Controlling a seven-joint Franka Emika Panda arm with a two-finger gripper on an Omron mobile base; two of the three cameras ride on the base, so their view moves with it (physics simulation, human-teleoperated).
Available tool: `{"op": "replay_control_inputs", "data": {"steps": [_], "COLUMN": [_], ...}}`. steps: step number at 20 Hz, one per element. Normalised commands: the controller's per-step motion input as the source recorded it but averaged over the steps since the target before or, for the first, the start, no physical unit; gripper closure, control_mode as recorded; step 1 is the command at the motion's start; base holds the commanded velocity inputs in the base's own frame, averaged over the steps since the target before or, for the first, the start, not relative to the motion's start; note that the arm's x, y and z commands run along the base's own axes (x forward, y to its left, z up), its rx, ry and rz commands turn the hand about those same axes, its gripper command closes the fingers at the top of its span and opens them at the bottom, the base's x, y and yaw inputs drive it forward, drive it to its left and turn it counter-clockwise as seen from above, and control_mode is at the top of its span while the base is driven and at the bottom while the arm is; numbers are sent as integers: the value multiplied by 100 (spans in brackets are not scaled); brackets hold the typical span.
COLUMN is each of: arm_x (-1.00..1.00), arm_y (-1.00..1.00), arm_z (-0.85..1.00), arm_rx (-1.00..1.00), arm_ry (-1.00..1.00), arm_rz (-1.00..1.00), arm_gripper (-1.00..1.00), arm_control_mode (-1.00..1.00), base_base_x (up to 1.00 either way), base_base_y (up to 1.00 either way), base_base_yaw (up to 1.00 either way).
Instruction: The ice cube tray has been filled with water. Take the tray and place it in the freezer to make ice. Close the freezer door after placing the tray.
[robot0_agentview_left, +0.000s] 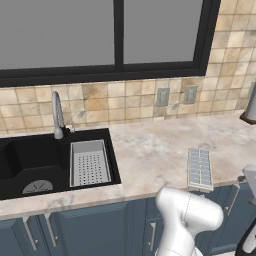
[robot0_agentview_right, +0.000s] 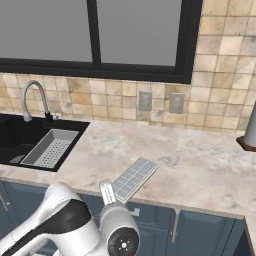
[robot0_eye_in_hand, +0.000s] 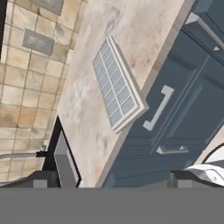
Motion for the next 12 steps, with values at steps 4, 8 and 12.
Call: {"op": "replay_control_inputs", "data": {"steps": [4,8,12], "arm_x": [0,5,13], "arm_y": [3,8,9], "arm_z": [-29,-25,-23], "arm_rx": [11,12,11], "arm_ry": [0,0,0], "arm_rz": [0,-1,-2], "arm_gripper": [-100,-100,-100], "arm_control_mode": [-100,-100,-100], "base_base_x": [0,0,0], "base_base_y": [0,0,0], "base_base_yaw": [0,0,0]}}
